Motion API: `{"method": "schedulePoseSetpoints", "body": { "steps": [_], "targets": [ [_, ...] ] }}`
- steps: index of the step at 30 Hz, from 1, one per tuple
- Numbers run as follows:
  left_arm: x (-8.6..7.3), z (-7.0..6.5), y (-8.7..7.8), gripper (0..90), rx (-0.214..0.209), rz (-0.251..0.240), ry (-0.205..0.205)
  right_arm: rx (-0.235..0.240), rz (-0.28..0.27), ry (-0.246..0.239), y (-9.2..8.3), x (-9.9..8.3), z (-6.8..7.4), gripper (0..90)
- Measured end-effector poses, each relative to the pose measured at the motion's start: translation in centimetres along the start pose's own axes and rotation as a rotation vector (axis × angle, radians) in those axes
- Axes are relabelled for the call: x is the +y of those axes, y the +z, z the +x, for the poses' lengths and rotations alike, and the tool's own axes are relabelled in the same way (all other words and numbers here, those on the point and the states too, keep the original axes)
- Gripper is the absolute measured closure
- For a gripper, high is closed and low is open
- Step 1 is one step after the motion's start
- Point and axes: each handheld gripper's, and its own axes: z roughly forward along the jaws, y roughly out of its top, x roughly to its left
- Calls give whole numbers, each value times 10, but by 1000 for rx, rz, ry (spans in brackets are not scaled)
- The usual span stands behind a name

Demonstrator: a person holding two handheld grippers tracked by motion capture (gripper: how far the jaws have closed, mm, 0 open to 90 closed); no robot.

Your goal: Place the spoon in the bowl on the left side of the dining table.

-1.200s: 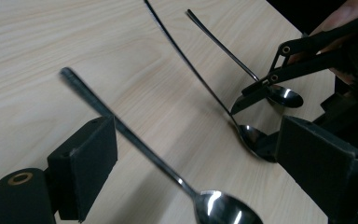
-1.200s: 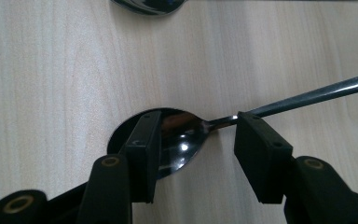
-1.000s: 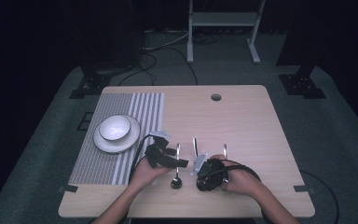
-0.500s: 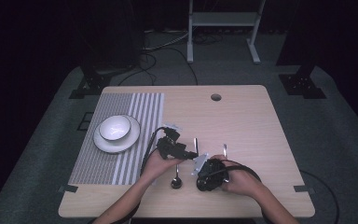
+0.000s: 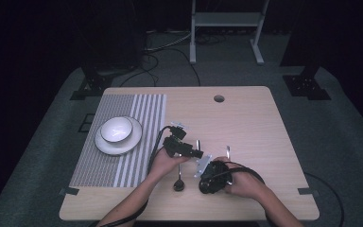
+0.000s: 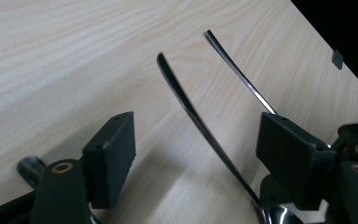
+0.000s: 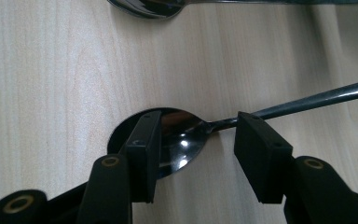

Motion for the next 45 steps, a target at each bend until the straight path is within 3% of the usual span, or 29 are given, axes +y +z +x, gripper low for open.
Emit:
{"method": "schedulePoseSetpoints", "body": {
  "steps": [11,12,16,27,31,36,45],
  "targets": [
    [9,3,9,543,23,27,2,1,-12,-9,0,-1,0,503],
    [9,3,10,602,23,24,0,1,-15,-9,0,-1,0,503],
    [8,6,9,694,9,26,8,3,-21,-5,0,-3,-1,502],
    [7,6,6,758,-37,-6,-4,-18,-27,-15,-1,-4,1,487],
    [7,5,5,771,-39,-20,0,-30,-15,-4,-2,-6,1,471],
    [6,3,4,791,-71,-41,-17,-32,-13,8,-5,-13,1,450],
    [13,-12,-4,850,-123,-67,-6,-69,-71,122,-33,-45,-4,432]
  ]
}}
